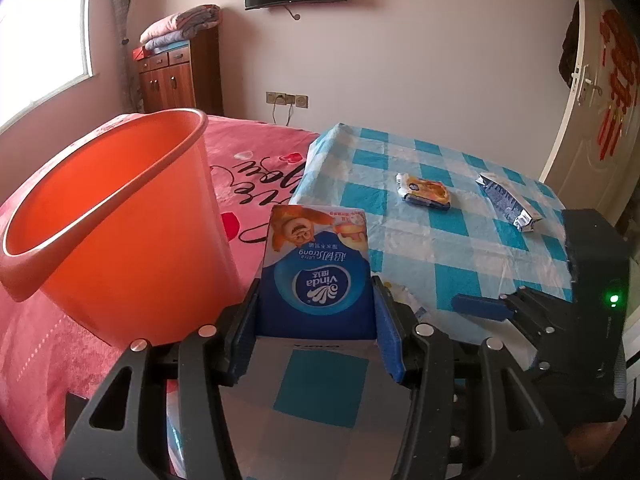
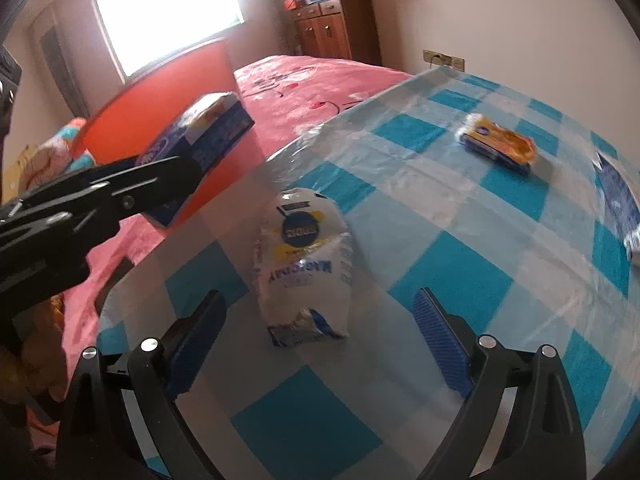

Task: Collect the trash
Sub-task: 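Lift the Vinda pack with the left tool while the right tool approaches the white Magicday bread bag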

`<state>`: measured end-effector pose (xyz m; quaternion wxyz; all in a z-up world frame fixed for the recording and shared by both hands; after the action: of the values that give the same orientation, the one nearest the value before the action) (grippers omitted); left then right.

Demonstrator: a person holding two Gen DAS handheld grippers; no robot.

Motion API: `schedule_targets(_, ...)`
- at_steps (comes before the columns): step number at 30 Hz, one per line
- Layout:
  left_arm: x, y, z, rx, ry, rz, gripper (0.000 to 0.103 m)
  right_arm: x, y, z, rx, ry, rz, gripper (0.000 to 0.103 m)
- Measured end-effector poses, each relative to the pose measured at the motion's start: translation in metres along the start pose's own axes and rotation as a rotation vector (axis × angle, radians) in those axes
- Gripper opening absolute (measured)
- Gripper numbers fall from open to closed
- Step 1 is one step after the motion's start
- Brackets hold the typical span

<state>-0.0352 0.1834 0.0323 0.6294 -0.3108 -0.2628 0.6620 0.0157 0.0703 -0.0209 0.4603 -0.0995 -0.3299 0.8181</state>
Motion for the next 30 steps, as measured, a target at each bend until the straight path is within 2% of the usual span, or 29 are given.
schedule_targets(11, 0.015, 0.009, 0.009, -0.008, -0.015, 0.014, 0.053, 0.009, -0.007, -0.014, 0.018, 0.055, 0.045, 0.093)
schedule_targets(23, 0.027, 0.021, 0.017, -0.004, -0.033, 0.010, 0.053, 0.022, -0.007, -0.018, 0.027, 0.135, 0.106, 0.082)
schedule_targets(25, 0.027, 0.023, 0.017, -0.002, -0.032, 0.007, 0.053, 0.021, -0.006, -0.017, 0.023, 0.147, 0.103, 0.078)
schedule_targets(30, 0.025, 0.029, 0.019, 0.006, -0.026, 0.001, 0.053, 0.022, -0.006, -0.016, 0.016, 0.147, 0.112, 0.072)
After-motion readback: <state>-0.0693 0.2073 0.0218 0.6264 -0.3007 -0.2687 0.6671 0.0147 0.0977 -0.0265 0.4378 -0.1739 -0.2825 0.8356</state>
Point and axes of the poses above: each gripper's, at about its wrist camera, not at the fingertips, and z roughly against the way its jaws point, x to its left, y to its underside, the point moved 4 cm from there along -z, roughly the way its jaws point, and after that the axes turned 4 degrees about y, right-handed, at the moved point
